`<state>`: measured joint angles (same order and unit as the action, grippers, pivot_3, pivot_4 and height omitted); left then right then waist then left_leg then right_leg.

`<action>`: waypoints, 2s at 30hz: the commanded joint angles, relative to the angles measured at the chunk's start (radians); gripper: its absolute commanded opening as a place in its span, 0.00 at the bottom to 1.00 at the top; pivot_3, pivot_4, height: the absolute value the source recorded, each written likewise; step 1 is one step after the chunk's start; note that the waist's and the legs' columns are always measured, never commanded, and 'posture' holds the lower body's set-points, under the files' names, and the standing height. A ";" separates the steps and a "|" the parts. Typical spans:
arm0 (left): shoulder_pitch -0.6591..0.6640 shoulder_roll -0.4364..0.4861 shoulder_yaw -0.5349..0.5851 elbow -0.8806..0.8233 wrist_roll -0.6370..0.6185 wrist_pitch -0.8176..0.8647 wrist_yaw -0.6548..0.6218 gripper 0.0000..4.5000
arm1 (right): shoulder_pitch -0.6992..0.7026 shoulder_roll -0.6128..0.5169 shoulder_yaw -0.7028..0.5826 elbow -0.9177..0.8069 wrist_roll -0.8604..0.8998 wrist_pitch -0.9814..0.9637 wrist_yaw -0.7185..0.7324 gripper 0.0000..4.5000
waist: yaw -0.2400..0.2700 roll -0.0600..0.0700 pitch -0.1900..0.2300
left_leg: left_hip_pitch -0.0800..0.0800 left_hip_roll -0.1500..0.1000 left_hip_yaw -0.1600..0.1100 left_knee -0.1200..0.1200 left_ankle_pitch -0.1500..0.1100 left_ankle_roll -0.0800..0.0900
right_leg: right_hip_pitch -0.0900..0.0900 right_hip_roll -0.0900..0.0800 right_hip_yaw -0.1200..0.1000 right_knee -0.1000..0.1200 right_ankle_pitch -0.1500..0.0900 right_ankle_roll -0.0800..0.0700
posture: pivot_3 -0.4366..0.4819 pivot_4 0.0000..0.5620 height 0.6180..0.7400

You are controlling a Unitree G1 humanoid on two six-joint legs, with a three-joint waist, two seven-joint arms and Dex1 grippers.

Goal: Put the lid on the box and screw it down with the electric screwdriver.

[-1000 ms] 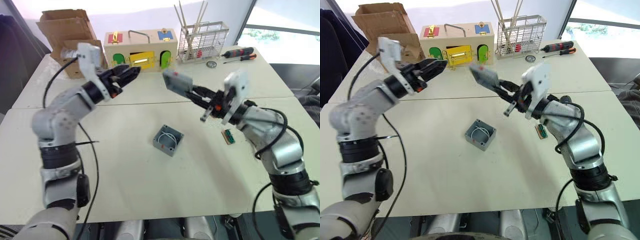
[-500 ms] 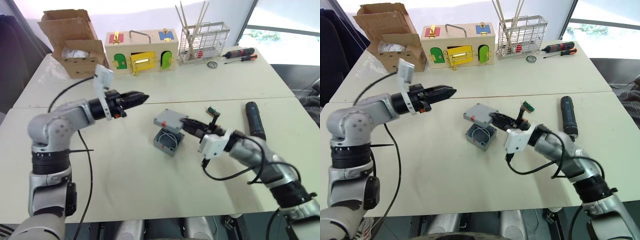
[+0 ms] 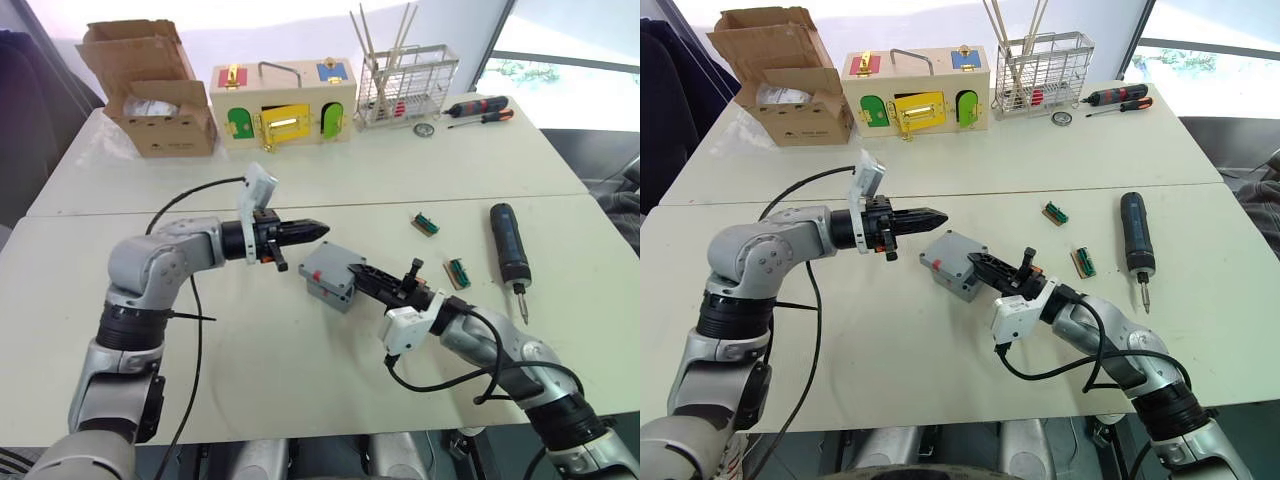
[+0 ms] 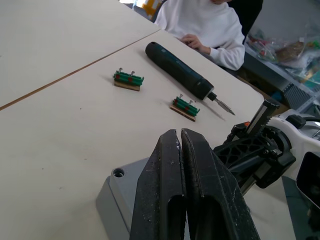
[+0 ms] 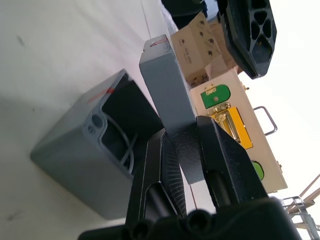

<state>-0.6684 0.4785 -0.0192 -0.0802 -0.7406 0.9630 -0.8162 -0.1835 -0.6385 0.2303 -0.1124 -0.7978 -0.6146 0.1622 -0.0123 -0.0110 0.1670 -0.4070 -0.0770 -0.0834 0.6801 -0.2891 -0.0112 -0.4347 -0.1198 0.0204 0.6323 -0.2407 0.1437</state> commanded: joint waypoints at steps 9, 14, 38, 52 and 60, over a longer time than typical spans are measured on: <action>0.019 -0.023 -0.010 -0.024 0.016 -0.018 -0.002 0.02 | 0.015 -0.035 0.010 0.029 -0.059 -0.011 -0.054 0.03 | 0.001 0.000 0.000 | 0.000 0.000 0.000 0.000 0.000 0.000 | 0.001 0.000 0.000 0.000 0.000 0.000 | 0.48 0.27 0.95; 0.027 -0.030 -0.023 -0.030 0.024 -0.018 -0.004 0.02 | 0.011 -0.032 0.020 0.039 -0.078 -0.007 -0.066 0.03 | 0.000 0.000 0.000 | 0.001 0.000 0.000 0.000 0.000 0.000 | 0.001 0.000 0.000 0.000 0.000 0.000 | 0.48 0.27 0.95; 0.048 -0.017 -0.151 0.001 0.172 -0.097 -0.045 0.02 | 0.025 -0.045 0.072 0.076 -0.139 0.001 -0.128 0.03 | 0.003 0.000 0.000 | 0.007 0.000 0.000 -0.001 0.000 0.000 | 0.007 0.000 0.000 -0.001 0.000 0.000 | 0.48 0.27 0.95; 0.054 -0.037 -0.234 0.050 0.287 -0.173 -0.074 0.02 | 0.052 -0.058 0.072 0.056 -0.135 0.004 -0.137 0.03 | 0.005 0.000 -0.001 | 0.011 -0.001 0.000 -0.002 0.000 0.001 | 0.012 0.000 0.000 -0.002 0.000 0.000 | 0.48 0.27 0.95; 0.077 -0.039 -0.347 0.110 0.430 -0.241 -0.058 0.00 | 0.058 -0.072 0.041 0.041 -0.113 0.014 -0.136 0.81 | 0.004 -0.001 -0.011 | 0.035 -0.001 0.000 -0.014 -0.002 0.004 | 0.036 0.000 0.000 -0.014 -0.001 0.000 | 0.48 0.27 0.95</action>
<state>-0.6201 0.4316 -0.3087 -0.0156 -0.3684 0.7086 -0.8838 -0.1473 -0.6933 0.2626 -0.0845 -0.9064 -0.6009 0.0024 -0.0085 -0.0117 0.1562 -0.3670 -0.0770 -0.0838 0.6647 -0.2937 -0.0032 -0.3930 -0.1189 0.0198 0.6153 -0.2415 0.1433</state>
